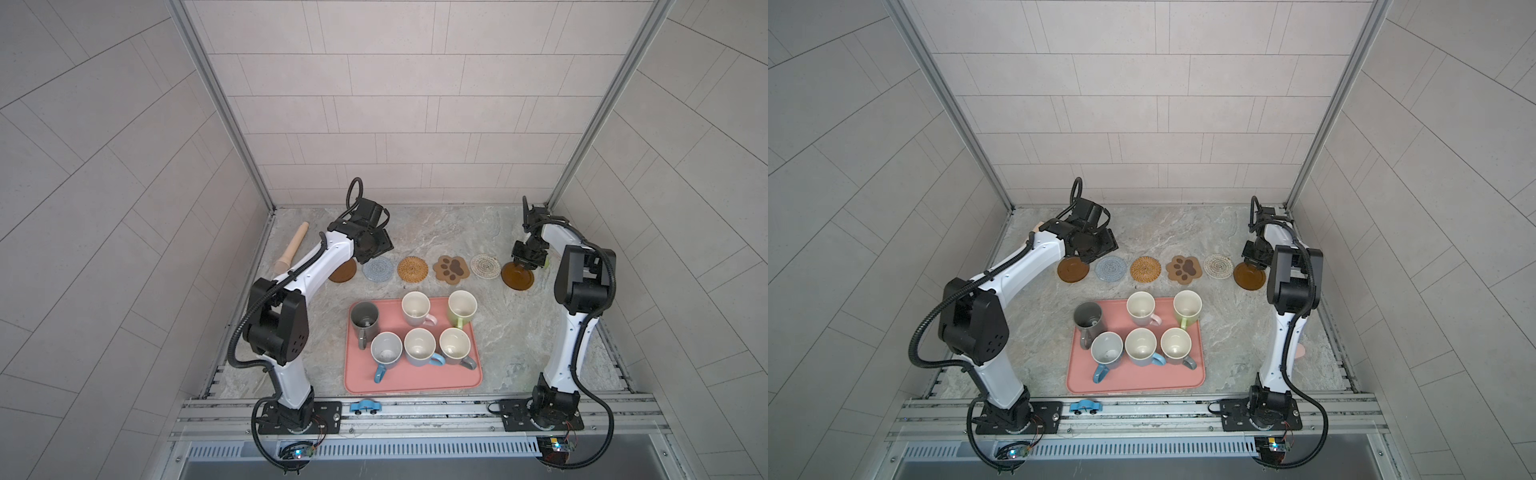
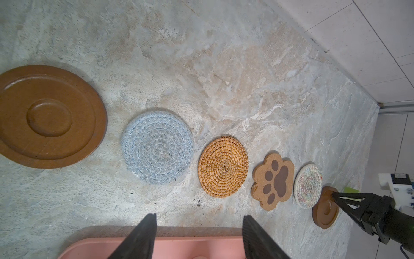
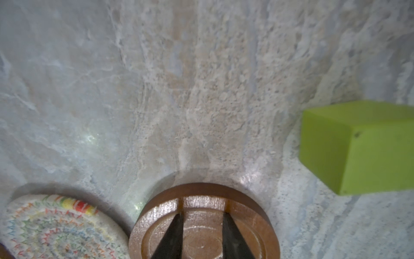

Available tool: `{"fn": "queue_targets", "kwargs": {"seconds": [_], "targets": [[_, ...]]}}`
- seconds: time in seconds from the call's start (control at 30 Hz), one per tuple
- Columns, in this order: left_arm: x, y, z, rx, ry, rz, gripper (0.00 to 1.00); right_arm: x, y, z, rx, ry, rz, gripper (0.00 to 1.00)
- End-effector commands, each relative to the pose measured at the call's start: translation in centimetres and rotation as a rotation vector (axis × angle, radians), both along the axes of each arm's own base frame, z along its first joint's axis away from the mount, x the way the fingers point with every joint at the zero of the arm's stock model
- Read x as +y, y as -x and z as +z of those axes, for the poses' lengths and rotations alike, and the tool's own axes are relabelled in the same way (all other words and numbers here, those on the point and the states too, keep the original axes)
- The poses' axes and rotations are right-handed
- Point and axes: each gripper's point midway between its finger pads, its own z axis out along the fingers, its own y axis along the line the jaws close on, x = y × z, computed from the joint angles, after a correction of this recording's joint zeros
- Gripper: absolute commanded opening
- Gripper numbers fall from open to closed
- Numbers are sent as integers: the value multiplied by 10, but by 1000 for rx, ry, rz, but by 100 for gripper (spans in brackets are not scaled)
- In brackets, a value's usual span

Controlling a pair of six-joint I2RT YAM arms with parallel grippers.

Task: Place cups on coasters
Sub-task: Move the coaster to the top-right of the table.

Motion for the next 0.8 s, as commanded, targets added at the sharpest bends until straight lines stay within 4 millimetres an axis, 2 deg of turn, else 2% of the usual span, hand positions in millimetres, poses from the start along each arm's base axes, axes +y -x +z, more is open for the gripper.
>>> {"fn": "queue_targets", "kwargs": {"seconds": [0.0, 0.37, 0.77], "targets": [[4, -4, 9, -14, -13, 22, 68, -10, -1, -17, 32, 26, -26, 32], [4, -5, 12, -24, -15, 28, 68, -16, -13, -16, 24, 38, -31, 32], [4, -5, 13, -26, -16, 32, 68, -25, -8, -12, 28, 72, -56, 32]]}}
